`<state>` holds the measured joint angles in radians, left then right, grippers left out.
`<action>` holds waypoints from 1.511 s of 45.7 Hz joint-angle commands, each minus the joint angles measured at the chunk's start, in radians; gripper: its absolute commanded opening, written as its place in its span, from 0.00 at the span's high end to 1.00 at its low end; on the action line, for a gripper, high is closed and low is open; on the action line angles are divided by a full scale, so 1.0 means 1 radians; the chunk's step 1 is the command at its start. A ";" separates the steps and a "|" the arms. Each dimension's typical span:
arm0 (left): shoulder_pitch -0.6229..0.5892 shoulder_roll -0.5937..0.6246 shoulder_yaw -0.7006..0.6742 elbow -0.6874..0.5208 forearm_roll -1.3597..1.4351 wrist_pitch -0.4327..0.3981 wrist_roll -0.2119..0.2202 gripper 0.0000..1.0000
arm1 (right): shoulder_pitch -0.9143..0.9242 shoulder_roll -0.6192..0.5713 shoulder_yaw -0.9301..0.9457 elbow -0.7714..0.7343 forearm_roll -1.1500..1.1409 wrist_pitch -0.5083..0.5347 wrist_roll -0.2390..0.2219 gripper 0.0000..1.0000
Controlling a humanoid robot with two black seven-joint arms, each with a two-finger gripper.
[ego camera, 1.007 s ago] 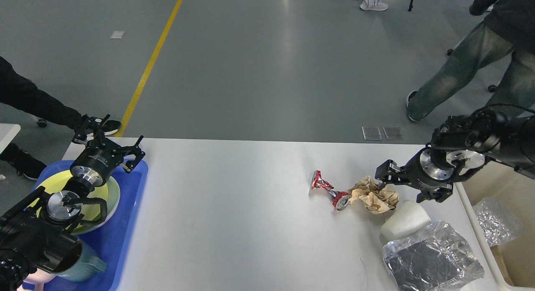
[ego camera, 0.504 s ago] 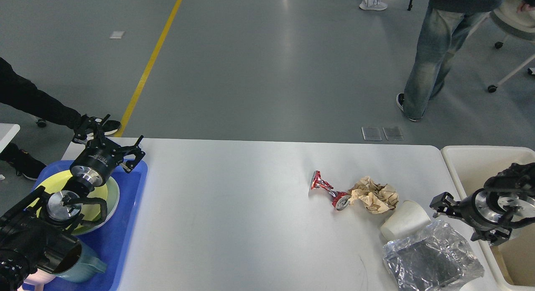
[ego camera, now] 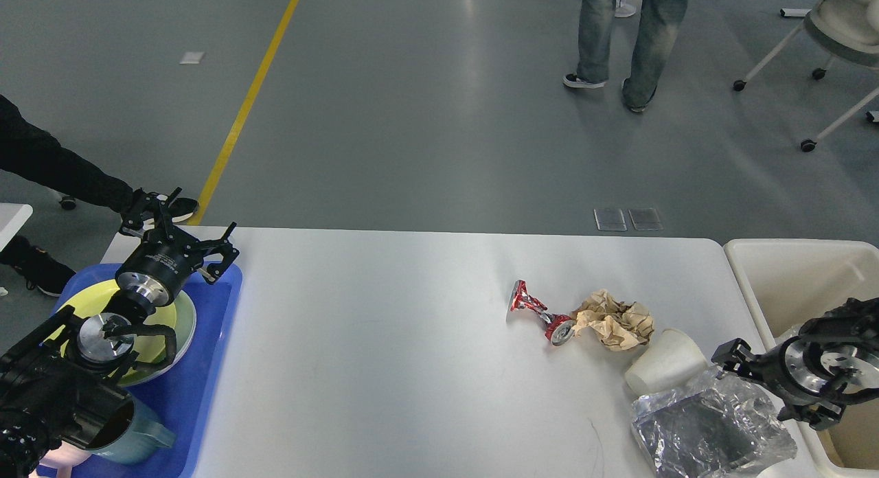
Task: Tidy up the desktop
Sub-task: 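Grasp the clear plastic bag with the right gripper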
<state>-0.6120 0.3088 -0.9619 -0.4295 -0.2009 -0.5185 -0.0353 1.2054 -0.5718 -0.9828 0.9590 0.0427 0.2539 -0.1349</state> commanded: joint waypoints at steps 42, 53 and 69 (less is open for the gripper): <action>0.000 0.001 0.000 0.000 0.000 0.000 0.000 0.04 | -0.014 -0.132 0.015 0.106 -0.007 0.097 0.000 0.00; 0.000 0.001 0.000 0.000 0.000 0.000 0.000 0.04 | -0.090 -0.129 0.075 0.098 -0.007 0.058 0.001 0.04; 0.000 0.001 0.000 0.000 0.000 0.000 0.000 0.04 | -0.133 -0.122 0.084 0.101 -0.007 0.013 0.005 0.79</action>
<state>-0.6120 0.3093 -0.9620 -0.4295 -0.2010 -0.5185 -0.0353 1.0765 -0.6950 -0.8990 1.0591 0.0363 0.2698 -0.1325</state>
